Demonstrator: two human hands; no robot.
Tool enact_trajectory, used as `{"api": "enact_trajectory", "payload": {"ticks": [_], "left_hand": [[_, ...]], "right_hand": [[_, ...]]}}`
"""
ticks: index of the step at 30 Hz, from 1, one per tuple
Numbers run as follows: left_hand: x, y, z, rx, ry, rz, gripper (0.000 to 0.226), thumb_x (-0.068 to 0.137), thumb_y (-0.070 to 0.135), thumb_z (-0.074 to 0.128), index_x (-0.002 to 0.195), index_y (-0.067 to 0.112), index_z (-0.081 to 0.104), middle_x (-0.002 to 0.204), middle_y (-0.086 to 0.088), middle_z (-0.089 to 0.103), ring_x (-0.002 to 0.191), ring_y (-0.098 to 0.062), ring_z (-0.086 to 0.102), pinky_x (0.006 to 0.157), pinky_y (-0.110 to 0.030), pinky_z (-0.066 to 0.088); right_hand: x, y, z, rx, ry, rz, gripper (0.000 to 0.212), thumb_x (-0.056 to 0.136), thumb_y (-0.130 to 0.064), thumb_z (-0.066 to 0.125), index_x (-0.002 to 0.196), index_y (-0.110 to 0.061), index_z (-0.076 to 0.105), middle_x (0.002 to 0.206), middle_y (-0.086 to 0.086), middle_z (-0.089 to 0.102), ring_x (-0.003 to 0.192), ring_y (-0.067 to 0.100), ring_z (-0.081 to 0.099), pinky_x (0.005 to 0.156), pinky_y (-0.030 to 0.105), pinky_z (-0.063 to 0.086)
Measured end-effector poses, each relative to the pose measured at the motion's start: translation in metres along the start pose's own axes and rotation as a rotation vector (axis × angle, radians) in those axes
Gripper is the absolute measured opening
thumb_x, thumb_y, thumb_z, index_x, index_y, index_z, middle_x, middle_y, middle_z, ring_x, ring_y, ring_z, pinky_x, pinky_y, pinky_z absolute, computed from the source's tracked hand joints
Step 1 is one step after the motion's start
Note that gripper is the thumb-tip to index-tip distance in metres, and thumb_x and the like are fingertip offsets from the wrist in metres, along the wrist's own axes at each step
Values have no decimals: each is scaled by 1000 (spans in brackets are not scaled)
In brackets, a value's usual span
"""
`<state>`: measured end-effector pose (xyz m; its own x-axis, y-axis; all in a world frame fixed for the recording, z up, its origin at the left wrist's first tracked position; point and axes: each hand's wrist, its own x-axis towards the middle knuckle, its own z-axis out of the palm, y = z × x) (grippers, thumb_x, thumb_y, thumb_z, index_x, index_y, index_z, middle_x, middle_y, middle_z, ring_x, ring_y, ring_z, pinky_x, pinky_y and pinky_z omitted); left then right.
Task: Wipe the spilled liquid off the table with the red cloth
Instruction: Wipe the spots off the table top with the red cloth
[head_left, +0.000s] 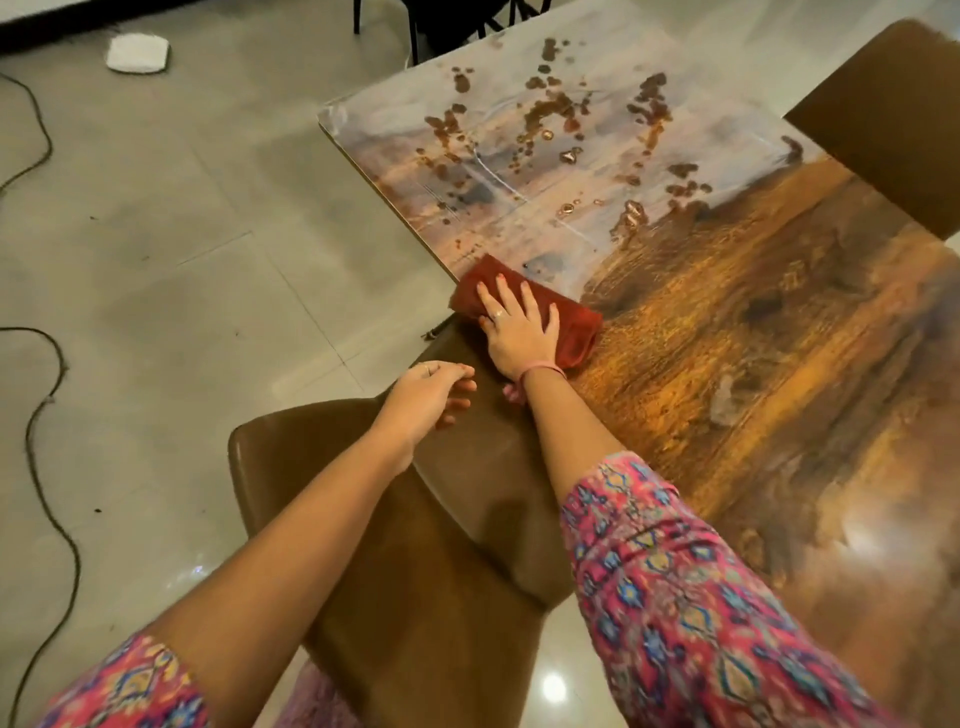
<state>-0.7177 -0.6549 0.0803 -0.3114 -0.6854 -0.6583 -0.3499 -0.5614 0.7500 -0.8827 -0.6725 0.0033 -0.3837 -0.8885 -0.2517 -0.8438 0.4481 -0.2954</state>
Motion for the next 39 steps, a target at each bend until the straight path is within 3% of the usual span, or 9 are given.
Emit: {"api": "enact_trajectory", "payload": {"ticks": [4,9,14,19,23,30,35,39], "left_hand": [[14,8,-5,-29,35,4,18,93,32,53,98,22,68,92,5,71,86,-10,66,67,-23,47],[32,26,-12,-60,-54,-22,18,92,31,56,98,20,69,92,2,73,81,-10,66,72,-25,50],[61,56,-30,-85,-178,-41,15,92,29,57,99,21,67,88,5,72,75,-7,66,72,-23,51],[92,81,-85,-13,-294,-56,18,92,27,56,100,16,68,88,2,71,77,-11,64,72,-26,48],[118,90,-143,79,-326,-36,19,92,29,55,100,16,67,93,0,72,86,-15,66,76,-29,51],[151,108,-203,86,-289,-96,16,91,28,57,101,17,66,94,-1,71,87,-15,66,73,-26,51],[165,116,-214,84,-335,-114,17,91,28,57,100,17,67,93,-1,72,85,-15,67,70,-26,51],[171,115,-217,58,-337,-161,15,90,25,59,99,16,67,91,-1,72,82,-15,66,70,-26,50]], "right_hand": [[40,-23,-4,-1,-40,-64,49,102,-35,29,149,-40,16,160,-12,7,148,18,0,115,55,-1],[-17,18,5,0,62,-27,48,101,-40,30,148,-41,22,158,-14,17,147,14,10,116,49,8],[-83,44,20,64,135,259,46,100,-44,30,145,-46,23,156,-20,17,146,9,9,115,48,7],[-4,48,-16,193,204,638,46,102,-41,26,147,-42,20,159,-16,11,147,14,4,115,53,3],[61,11,-30,281,276,921,47,103,-36,25,149,-41,17,160,-11,7,148,20,1,115,57,2],[41,-118,36,122,224,529,49,102,-30,32,148,-42,19,159,-14,11,147,15,4,115,52,3],[41,-77,15,102,153,436,46,103,-35,28,147,-42,22,156,-19,19,146,10,13,116,43,14],[55,-66,6,177,137,537,49,101,-46,23,149,-39,17,158,-17,14,147,12,8,118,45,10]]}}
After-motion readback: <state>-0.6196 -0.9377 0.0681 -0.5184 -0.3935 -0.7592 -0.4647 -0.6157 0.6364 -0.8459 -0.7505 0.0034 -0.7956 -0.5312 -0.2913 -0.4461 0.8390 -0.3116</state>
